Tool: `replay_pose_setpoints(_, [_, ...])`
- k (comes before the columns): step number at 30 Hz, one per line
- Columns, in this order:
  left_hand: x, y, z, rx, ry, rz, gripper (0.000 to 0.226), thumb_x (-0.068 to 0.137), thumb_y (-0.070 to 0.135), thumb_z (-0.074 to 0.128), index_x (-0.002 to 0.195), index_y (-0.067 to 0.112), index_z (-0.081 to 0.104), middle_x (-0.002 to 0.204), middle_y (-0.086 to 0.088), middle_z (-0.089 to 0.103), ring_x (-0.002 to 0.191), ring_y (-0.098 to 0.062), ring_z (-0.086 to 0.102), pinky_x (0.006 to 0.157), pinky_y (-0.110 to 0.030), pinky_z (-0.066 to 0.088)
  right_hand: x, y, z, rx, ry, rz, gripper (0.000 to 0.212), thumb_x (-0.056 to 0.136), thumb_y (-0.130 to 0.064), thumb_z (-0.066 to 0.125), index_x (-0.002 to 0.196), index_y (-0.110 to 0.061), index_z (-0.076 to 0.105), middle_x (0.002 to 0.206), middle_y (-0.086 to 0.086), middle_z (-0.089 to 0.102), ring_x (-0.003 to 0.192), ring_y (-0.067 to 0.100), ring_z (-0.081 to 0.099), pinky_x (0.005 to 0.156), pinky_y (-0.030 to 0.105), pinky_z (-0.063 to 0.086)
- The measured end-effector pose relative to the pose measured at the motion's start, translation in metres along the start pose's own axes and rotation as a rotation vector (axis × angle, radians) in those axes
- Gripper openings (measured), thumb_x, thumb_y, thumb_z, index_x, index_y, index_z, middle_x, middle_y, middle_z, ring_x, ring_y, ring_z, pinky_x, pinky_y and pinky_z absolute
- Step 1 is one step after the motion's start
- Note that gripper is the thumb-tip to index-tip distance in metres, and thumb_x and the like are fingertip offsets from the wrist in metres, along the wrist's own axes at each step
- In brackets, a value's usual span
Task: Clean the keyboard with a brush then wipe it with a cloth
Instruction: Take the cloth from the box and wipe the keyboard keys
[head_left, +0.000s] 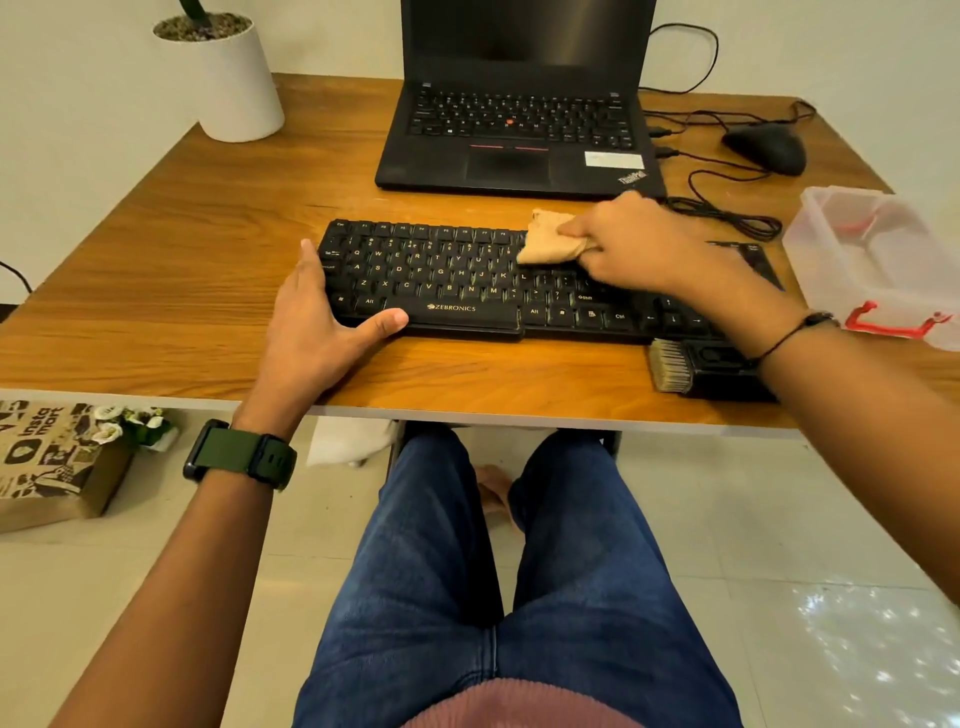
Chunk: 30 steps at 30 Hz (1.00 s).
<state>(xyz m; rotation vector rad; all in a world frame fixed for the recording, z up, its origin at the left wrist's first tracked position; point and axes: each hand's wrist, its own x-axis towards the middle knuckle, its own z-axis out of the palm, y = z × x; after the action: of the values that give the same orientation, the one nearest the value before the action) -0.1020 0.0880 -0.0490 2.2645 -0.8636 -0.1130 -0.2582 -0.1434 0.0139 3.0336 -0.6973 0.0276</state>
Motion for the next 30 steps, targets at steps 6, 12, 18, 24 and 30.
replay_pose_setpoints(6, [0.000, 0.000, 0.001, -0.004, 0.004, 0.000, 0.112, 0.069, 0.051, 0.071, 0.149, 0.009, 0.004, 0.152, -0.009, 0.026, 0.139, -0.024, 0.025, 0.113, -0.043, 0.026, -0.024, -0.012, 0.006, -0.070, 0.105, -0.066, 0.030, 0.091, -0.021, 0.046, 0.115, -0.014, 0.063, 0.101, 0.012, 0.067, 0.093, 0.030, 0.060, 0.071, 0.033, 0.045])
replay_pose_setpoints(12, [-0.001, 0.001, 0.001, 0.001, 0.001, -0.004, 0.111, 0.069, 0.051, 0.071, 0.149, 0.010, 0.005, 0.151, -0.010, 0.027, 0.139, -0.025, 0.026, 0.113, -0.044, 0.027, -0.021, -0.009, -0.016, 0.162, 0.204, 0.025, 0.026, 0.089, -0.012, 0.048, 0.108, -0.014, 0.065, 0.092, 0.011, 0.068, 0.089, 0.028, 0.061, 0.072, 0.037, 0.051])
replay_pose_setpoints(18, [0.000, 0.000, 0.001, 0.001, 0.003, -0.008, 0.111, 0.068, 0.052, 0.071, 0.148, 0.009, 0.008, 0.150, -0.011, 0.029, 0.138, -0.026, 0.028, 0.112, -0.045, 0.029, -0.015, -0.025, 0.006, -0.044, 0.127, 0.105, 0.025, 0.091, -0.014, 0.046, 0.110, -0.008, 0.061, 0.100, 0.015, 0.063, 0.093, 0.032, 0.059, 0.065, 0.032, 0.039])
replay_pose_setpoints(24, [0.000, 0.000, 0.001, -0.007, 0.003, -0.005, 0.112, 0.069, 0.051, 0.071, 0.149, 0.009, 0.004, 0.151, -0.011, 0.027, 0.139, -0.025, 0.026, 0.112, -0.045, 0.028, -0.028, -0.038, 0.010, 0.040, 0.169, -0.014, 0.029, 0.091, -0.013, 0.044, 0.114, -0.010, 0.061, 0.100, 0.015, 0.065, 0.095, 0.032, 0.059, 0.065, 0.028, 0.035])
replay_pose_setpoints(30, [-0.001, 0.000, 0.001, -0.015, 0.003, -0.006, 0.112, 0.069, 0.052, 0.071, 0.149, 0.011, 0.004, 0.152, -0.009, 0.026, 0.139, -0.024, 0.026, 0.112, -0.045, 0.028, -0.016, -0.015, -0.016, 0.089, 0.355, 0.165, 0.030, 0.091, -0.013, 0.044, 0.115, -0.013, 0.061, 0.098, 0.014, 0.067, 0.093, 0.033, 0.060, 0.075, 0.039, 0.048])
